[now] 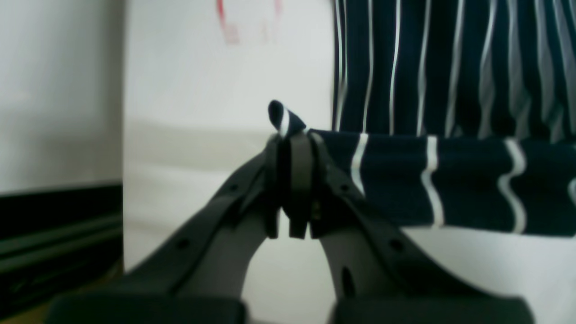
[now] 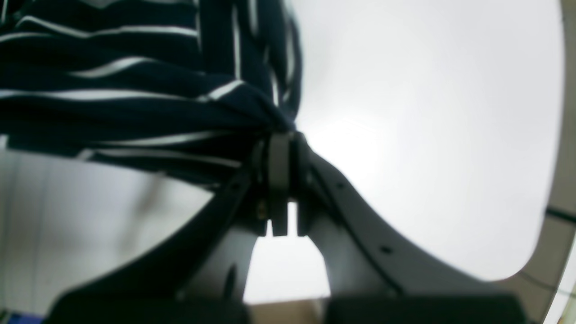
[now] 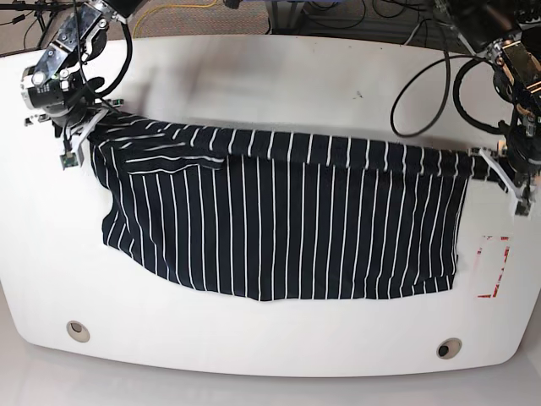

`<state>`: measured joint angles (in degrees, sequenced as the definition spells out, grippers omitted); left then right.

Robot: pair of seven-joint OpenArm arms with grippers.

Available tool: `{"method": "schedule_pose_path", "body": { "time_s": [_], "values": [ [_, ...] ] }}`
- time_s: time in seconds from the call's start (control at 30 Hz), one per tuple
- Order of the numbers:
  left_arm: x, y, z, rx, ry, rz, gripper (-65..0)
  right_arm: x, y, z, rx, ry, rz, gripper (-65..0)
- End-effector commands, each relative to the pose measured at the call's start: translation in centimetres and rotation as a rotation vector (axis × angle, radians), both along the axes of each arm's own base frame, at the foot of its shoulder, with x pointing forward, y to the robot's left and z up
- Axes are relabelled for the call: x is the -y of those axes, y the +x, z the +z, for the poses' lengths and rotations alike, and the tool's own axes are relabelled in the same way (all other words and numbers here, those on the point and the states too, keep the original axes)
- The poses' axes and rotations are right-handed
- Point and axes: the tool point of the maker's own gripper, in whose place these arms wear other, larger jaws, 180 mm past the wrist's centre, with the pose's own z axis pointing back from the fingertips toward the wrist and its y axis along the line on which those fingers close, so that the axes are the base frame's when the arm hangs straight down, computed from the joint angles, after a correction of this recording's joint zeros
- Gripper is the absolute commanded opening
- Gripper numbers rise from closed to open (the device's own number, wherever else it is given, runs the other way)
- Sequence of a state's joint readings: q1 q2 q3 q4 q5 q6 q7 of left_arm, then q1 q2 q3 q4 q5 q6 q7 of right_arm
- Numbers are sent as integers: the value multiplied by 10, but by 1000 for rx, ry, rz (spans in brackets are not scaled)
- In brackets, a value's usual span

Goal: Fold the T-shirt properly

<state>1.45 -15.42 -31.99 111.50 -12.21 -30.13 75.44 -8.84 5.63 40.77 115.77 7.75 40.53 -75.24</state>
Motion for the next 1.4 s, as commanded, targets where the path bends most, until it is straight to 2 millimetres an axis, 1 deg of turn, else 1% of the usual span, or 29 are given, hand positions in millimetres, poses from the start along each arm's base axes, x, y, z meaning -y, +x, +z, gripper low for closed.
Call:
{"method": "schedule_pose_path", "body": {
  "time_s": [0.0, 0.17, 0.23, 0.4, 0.5, 0.67, 0.7, 0.77, 0.83, 0.97, 1.0, 1.07, 1.13, 1.17, 1.2, 1.3, 1.33, 1.37],
  "values": [
    [-9, -14, -2, -32, 51, -2, -650, 6, -10, 0, -18, -28, -19, -644],
    [-10, -40, -23, -116, 56, -14, -650, -1, -27, -12, -57, -6, -17, -644],
    [-9, -45, -27, -120, 53, -23, -650, -3, -29, -14, -53, -2, -13, -644],
    [-6, -38, -24, -74, 51, -42, -650, -3, -27, -14, -33, -3, -6, -644],
    [-4, -22, -11, -21, 53, -49, -650, -3, -17, -9, -5, -3, -4, -644],
    [-2, 19, 27, 122, 52, -48, -650, 9, 11, 14, 70, -44, 3, -644],
    [-1, 30, 38, 161, 52, -49, -650, 12, 18, 20, 91, -53, 6, -644],
    [4, 45, 53, 209, 52, -65, -650, 14, 32, 31, 130, -62, 9, -644],
    [12, 64, 73, 269, 54, -88, -650, 14, 48, 44, 172, -79, 28, -644],
    [22, 90, 109, 369, 57, -116, -650, 15, 75, 69, 235, -119, 74, -644],
    [26, 100, 124, 410, 59, -127, -650, 13, 86, 79, 262, -132, 93, -644],
    [31, 110, 143, 459, 60, -138, -650, 13, 98, 93, 298, -148, 108, -644],
    [39, 121, 162, 510, 58, -157, -650, 13, 112, 108, 336, -166, 125, -644],
    [44, 127, 176, 543, 60, -170, -650, 12, 121, 117, 354, -175, 139, -644],
    [48, 131, 184, 561, 63, -181, -650, 12, 127, 123, 365, -184, 151, -644],
    [58, 142, 208, 612, 73, -213, -650, 12, 148, 150, 412, -233, 193, -644],
    [60, 146, 218, 633, 76, -219, -650, 11, 154, 161, 431, -251, 208, -644],
    [61, 148, 232, 664, 82, -223, -650, 11, 162, 174, 452, -273, 224, -644]
  ]
}}
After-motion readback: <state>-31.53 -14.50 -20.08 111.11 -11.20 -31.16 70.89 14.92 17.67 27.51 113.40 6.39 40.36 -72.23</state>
